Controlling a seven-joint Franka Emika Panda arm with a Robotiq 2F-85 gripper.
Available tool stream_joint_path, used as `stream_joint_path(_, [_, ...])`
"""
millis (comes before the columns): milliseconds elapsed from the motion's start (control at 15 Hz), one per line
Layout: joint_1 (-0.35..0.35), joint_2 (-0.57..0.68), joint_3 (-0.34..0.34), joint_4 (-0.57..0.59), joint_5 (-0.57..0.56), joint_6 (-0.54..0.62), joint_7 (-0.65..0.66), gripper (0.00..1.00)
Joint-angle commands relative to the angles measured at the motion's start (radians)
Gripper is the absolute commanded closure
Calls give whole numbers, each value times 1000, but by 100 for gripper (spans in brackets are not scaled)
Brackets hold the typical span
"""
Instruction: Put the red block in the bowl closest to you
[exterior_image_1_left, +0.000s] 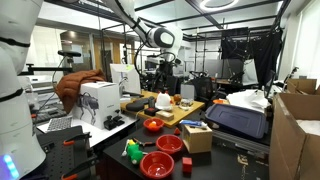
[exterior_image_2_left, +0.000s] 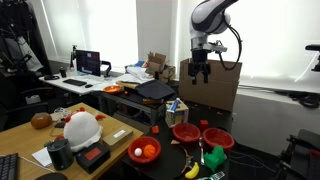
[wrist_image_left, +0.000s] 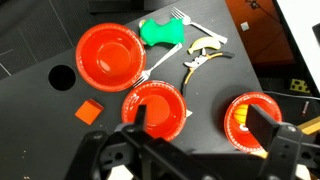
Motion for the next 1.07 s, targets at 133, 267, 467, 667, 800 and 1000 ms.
stream_joint_path(133, [-16,148,-11,213,-117,-137,-53,0])
stream_joint_path(267, [-34,184,-23,271,-160,-174,-88,0])
stream_joint_path(467, [-77,236,-43,358,-186,-196,-127,0])
stream_joint_path(667, [-124,294,-56,441,-173,-200,-149,0])
stream_joint_path(800, [-154,336,-58,489,-166,-193,-165,0])
stream_joint_path(1000, [-199,410,-55,578,-164,-206,-206,0])
